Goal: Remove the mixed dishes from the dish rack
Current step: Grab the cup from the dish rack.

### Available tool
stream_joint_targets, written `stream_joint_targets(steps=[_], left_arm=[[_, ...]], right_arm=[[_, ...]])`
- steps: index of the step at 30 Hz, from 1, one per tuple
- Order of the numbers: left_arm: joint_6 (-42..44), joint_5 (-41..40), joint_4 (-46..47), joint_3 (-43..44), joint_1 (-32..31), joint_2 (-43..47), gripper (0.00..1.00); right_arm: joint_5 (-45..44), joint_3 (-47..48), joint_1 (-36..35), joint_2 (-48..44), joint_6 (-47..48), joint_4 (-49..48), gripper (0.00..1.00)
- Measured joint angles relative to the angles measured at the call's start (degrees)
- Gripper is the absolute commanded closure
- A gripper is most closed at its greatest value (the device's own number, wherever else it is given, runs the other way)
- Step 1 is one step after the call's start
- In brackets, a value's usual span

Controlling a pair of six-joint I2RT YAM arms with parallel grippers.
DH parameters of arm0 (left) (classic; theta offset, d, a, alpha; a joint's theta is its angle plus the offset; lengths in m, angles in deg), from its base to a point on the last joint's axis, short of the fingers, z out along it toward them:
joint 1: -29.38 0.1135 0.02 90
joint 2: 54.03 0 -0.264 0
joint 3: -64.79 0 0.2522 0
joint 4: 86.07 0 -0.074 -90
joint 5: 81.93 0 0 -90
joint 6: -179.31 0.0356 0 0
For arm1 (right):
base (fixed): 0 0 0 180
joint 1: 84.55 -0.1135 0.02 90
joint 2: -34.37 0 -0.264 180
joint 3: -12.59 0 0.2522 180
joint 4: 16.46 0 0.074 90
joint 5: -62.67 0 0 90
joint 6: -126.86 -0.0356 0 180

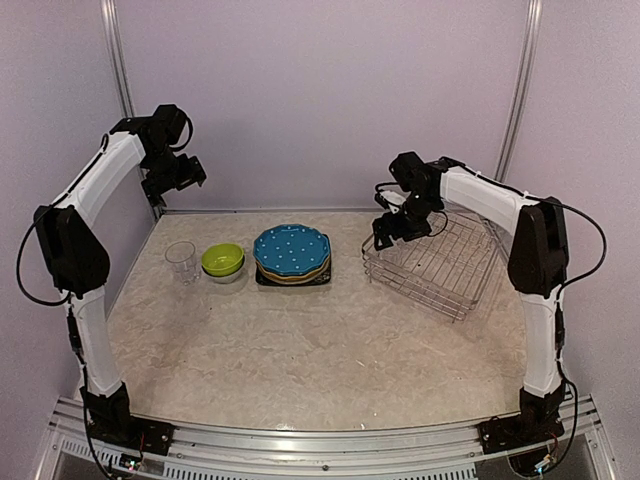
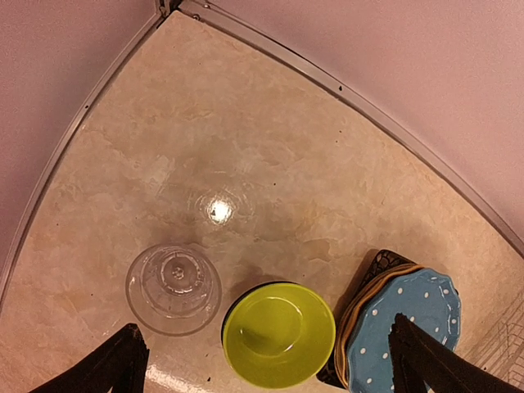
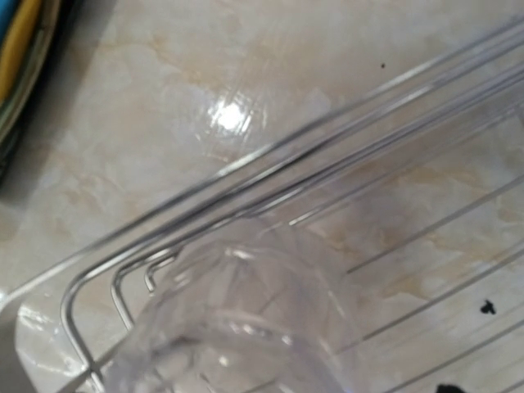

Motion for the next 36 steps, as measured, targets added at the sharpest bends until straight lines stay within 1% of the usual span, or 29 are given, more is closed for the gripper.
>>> stream_joint_targets(steps=[9, 13, 16, 20, 25, 36], left_arm=[[1.0, 0.1, 0.8, 0.0, -0.1, 0.0, 0.01], [3.0, -0.1, 0.7, 0.1, -0.7, 0.0, 0.01], [5.5, -1.1, 0.1, 2.3, -1.9, -1.0, 0.01], [8.5, 0.0, -0.5, 3.9, -3.0, -2.3, 0.01], [10.8, 1.9, -1.3, 3.3, -4.2, -2.6, 0.01], [13.5, 2.5, -1.9, 0.4, -7.5, -2.5, 0.01]], right_arm=[[-1.6, 0.3, 0.0, 2.5, 0.6, 0.4, 0.23], [-2.2, 0.3, 0.0, 3.0, 1.3, 0.4, 0.38], [-2.5, 0.3, 0.0, 3.0, 1.7, 0.0, 0.49], [-2.5, -0.6, 0.0, 2.6, 1.6, -1.2, 0.58], [-2.5, -1.0, 0.0, 2.4, 1.9, -1.4, 0.64], [-2.3, -0.7, 0.0, 1.8, 2.1, 0.2, 0.72]])
